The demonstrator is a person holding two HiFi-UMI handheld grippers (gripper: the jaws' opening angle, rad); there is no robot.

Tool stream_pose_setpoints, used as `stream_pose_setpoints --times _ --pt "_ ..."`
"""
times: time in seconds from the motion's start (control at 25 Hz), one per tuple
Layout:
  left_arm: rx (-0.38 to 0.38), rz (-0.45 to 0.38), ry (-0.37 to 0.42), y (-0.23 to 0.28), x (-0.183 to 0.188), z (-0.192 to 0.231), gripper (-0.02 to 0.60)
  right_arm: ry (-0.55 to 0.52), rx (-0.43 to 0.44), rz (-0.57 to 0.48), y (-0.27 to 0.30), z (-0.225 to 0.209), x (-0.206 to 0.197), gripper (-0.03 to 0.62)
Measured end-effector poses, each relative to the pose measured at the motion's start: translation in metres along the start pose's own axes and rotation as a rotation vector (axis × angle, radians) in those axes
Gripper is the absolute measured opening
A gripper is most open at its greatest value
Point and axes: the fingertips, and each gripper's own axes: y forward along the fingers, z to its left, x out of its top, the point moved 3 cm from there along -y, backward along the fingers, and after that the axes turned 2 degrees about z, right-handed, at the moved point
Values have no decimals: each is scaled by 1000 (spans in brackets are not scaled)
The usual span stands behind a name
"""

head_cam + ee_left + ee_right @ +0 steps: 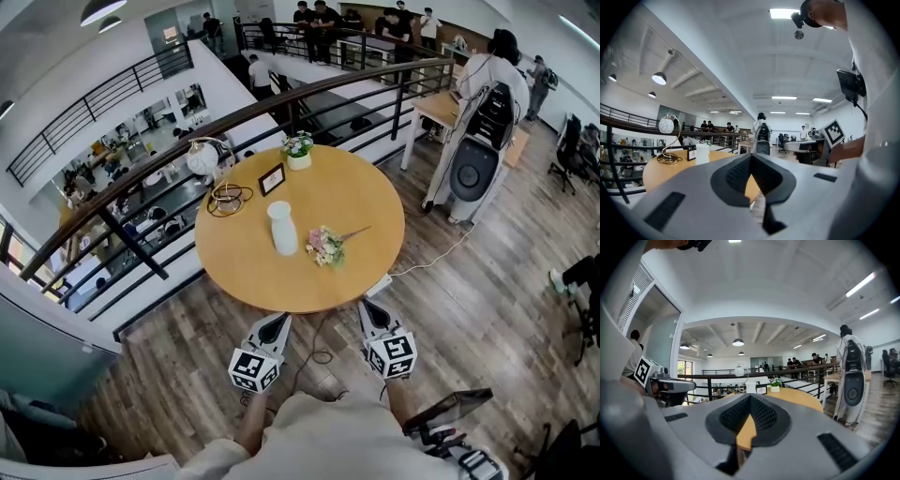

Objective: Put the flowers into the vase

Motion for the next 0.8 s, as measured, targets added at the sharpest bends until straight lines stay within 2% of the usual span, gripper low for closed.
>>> stream_pose_setpoints --times 0.16,0.36,0.8 --pt "5 2 3 -2 -2 0 6 3 15 -15 -1 1 -1 8" --pt "23 3 7 -3 -2 -3 6 33 88 -63 -8 6 1 9" --pt "83 18 28 4 2 -34 6 46 120 -23 -42 -27 -16 8"
